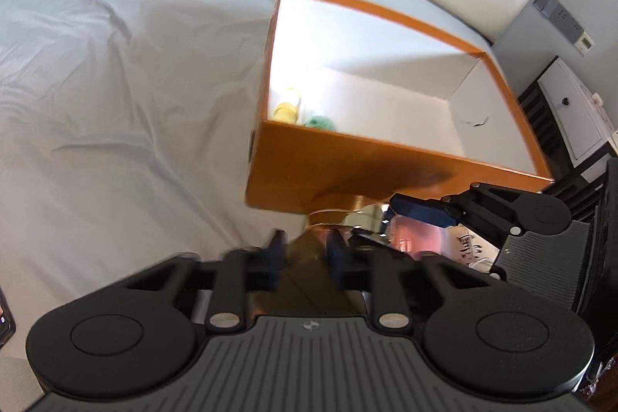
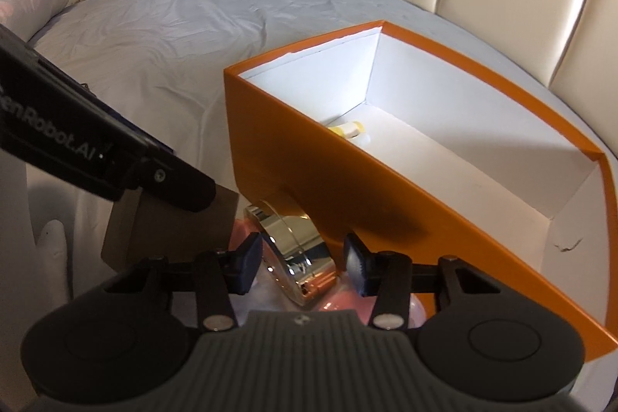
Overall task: Organize rigid objects
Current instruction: 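Grasp the gold tape roll with the right tool while the left tool holds the brown box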
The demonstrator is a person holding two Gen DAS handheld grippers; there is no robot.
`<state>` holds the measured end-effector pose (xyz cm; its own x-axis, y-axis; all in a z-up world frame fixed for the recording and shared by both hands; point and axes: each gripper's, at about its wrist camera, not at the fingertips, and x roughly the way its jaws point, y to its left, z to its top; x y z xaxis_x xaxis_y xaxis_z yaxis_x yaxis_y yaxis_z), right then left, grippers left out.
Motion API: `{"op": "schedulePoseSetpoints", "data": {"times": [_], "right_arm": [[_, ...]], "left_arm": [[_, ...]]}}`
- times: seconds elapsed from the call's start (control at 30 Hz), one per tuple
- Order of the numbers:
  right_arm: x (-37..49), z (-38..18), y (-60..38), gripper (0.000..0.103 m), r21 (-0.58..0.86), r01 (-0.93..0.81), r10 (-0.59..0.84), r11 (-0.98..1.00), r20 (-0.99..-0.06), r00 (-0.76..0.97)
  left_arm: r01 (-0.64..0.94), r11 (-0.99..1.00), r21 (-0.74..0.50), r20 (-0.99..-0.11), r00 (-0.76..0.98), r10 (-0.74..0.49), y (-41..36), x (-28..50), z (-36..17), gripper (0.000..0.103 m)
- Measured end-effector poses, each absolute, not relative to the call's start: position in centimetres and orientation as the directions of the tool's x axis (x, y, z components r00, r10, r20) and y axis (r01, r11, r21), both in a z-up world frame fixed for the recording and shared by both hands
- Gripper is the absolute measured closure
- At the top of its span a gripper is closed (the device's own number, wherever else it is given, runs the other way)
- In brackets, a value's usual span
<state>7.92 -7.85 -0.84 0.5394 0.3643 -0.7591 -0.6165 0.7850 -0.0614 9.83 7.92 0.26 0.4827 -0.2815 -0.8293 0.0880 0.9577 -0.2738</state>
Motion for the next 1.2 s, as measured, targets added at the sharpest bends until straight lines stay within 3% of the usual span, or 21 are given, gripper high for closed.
{"op": "schedulePoseSetpoints", "data": {"times": [0.17, 0.43, 0.57, 0.93, 1.2], "right_arm": [[8.2, -1.3, -6.5, 0.06, -0.07, -0.645, 0.369, 0.761, -0.771, 0.519], [8.2, -1.4, -5.9, 0.069, -0.04, -0.639, 0.378, 0.768, -0.777, 0.503], [6.3, -0.8, -7.0, 0.076, -0.06, -0.617, 0.37, 0.784, -0.753, 0.544], [1.1, 2.0, -12.5, 0.076, 0.08, -0.487, 0.392, 0.87, -0.712, 0.583], [-2.6, 0.6, -15.8, 0.076, 0.137, -0.417, 0.367, 0.899, -0.755, 0.543]], "left_arm": [[0.074, 0.952, -0.296, -0.847, 0.44, -0.297, 8.2, 10.2, -0.8, 0.079], [0.103, 0.938, -0.33, -0.861, 0.374, -0.344, 8.6, 10.3, -1.1, 0.058], [0.166, 0.941, -0.294, -0.876, 0.346, -0.335, 8.3, 9.5, -0.4, 0.05], [0.457, 0.852, -0.255, -0.898, 0.215, -0.384, 3.6, 5.0, 0.8, 0.032], [0.595, 0.803, -0.047, -0.959, 0.199, -0.204, -0.7, 2.6, -1.1, 0.026]]}}
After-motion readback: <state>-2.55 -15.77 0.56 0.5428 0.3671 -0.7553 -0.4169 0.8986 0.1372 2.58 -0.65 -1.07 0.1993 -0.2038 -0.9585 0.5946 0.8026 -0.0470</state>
